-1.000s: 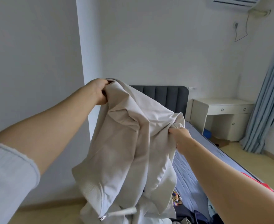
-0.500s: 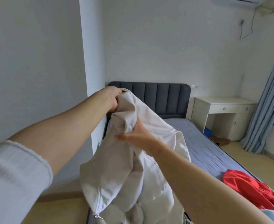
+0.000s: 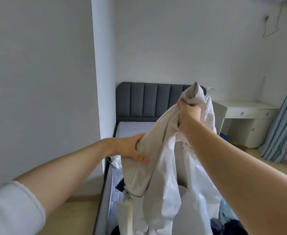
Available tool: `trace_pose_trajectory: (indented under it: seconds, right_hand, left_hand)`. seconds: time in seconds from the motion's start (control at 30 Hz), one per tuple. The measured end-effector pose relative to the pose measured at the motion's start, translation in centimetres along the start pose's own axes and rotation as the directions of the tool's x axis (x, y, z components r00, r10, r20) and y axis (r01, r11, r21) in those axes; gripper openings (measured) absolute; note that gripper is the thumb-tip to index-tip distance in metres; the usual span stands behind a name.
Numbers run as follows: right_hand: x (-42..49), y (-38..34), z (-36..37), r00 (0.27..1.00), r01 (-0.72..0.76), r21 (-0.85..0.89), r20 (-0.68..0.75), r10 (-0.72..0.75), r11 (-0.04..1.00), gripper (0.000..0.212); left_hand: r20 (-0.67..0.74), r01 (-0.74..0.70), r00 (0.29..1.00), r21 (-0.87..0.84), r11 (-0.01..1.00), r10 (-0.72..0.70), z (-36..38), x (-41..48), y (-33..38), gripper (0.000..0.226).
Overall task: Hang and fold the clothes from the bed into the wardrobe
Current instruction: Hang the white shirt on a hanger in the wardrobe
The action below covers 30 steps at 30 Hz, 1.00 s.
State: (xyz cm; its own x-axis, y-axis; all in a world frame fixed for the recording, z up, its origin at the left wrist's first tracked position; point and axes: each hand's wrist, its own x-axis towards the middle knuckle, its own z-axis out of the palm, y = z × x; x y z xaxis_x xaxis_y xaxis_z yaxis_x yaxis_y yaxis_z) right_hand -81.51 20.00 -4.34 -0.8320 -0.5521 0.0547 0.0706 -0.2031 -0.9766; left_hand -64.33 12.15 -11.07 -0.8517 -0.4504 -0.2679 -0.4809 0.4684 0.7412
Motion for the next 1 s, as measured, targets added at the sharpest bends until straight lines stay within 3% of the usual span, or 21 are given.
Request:
trace_pose_trajectory:
  seconds: [0.07, 0.13, 0.17, 0.23, 0.3, 0.37, 0.4, 0.47, 0.5, 0.57, 0.6, 0.67, 0.73, 0.83, 0.93, 1.0]
  right_hand:
    - [0.5, 0.1, -0.8, 1.0, -0.005, -0.01, -0.005, 0.005, 1.0, 0.023]
    - [1.1, 0.6, -1.7, 1.0, 0.019, -0.114, -0.015, -0.021, 0.993, 0.022]
    - [1.4, 0.8, -2.3, 0.999, 0.022, -0.192, -0.023, -0.026, 0.981, 0.023]
    - [1.9, 1.3, -3.5, 1.0, -0.026, -0.374, -0.02, 0.021, 0.927, 0.041]
    - [1.9, 2.4, -4.0, 0.996, -0.082, -0.683, -0.084, 0.033, 0.725, 0.07]
    - [1.0, 3.3, -3.8, 0.985, -0.052, -0.858, -0.127, -0.113, 0.511, 0.074]
    - [0.5, 3.8, -3.5, 0.976, 0.025, -0.884, -0.08, -0.202, 0.467, 0.074]
    - [-0.1, 4.5, -2.7, 0.93, 0.282, -0.88, 0.152, -0.334, 0.383, 0.087]
    - [-0.3, 4.7, -2.2, 0.898, 0.404, -0.846, 0.296, -0.325, 0.348, 0.097]
    - [-0.7, 4.8, -0.7, 0.846, 0.533, -0.793, 0.508, -0.164, 0.293, 0.105]
    - [-0.8, 4.9, 0.0, 0.82, 0.565, -0.772, 0.565, -0.093, 0.293, 0.099]
    - [-0.9, 5.6, 1.4, 0.789, 0.597, -0.711, 0.605, -0.108, 0.373, 0.054]
    - [-1.2, 6.1, 2.5, 0.822, 0.541, -0.618, 0.532, -0.203, 0.571, 0.008]
    - [-2.2, 6.8, 4.6, 0.894, 0.365, -0.418, 0.406, -0.188, 0.832, 0.016]
    - [-3.6, 6.9, 7.3, 0.924, 0.247, -0.288, 0.357, -0.135, 0.925, 0.018]
    - [-4.6, 6.5, 9.7, 0.926, 0.206, -0.22, 0.358, -0.117, 0.954, 0.018]
  left_hand:
    - [-0.039, 0.056, 0.998, 0.038, 0.998, -0.055, 0.3, 0.4, -0.7, 0.055]
    - [-0.203, 0.083, 0.976, 0.001, 0.997, -0.081, -0.1, 0.6, -0.8, 0.016]
    - [-0.325, 0.081, 0.94, -0.094, 0.992, -0.108, -0.7, 0.6, -0.7, 0.007]
    - [-0.511, 0.007, 0.839, -0.34, 0.941, -0.19, -2.1, 0.7, -0.6, 0.013]
    - [-0.612, -0.098, 0.757, -0.454, 0.886, -0.23, -3.2, 0.6, -0.1, 0.017]
    - [-0.66, -0.168, 0.722, -0.46, 0.872, -0.209, -3.6, 0.8, 0.7, 0.016]
    - [-0.673, -0.197, 0.717, -0.445, 0.874, -0.181, -3.7, 0.8, 1.2, 0.016]
    - [-0.695, -0.257, 0.712, -0.391, 0.884, -0.101, -3.9, 0.9, 2.2, 0.019]
    - [-0.705, -0.287, 0.707, -0.352, 0.891, -0.05, -4.0, 0.9, 2.6, 0.021]
    - [-0.712, -0.357, 0.7, -0.282, 0.89, 0.054, -4.1, 0.7, 3.6, 0.021]
    - [-0.71, -0.396, 0.696, -0.262, 0.88, 0.102, -4.0, 0.6, 4.0, 0.018]
    - [-0.708, -0.462, 0.684, -0.235, 0.855, 0.176, -3.9, 0.2, 4.7, 0.013]
    - [-0.717, -0.504, 0.663, -0.215, 0.837, 0.215, -3.7, -0.1, 4.3, 0.013]
    - [-0.692, -0.47, 0.695, -0.236, 0.851, 0.192, -3.6, -0.7, 1.9, 0.009]
    - [-0.513, -0.249, 0.85, -0.195, 0.949, 0.117, -3.9, -2.1, -1.7, 0.031]
    - [-0.4, -0.191, 0.909, -0.152, 0.97, 0.116, -3.5, -3.0, -3.9, 0.037]
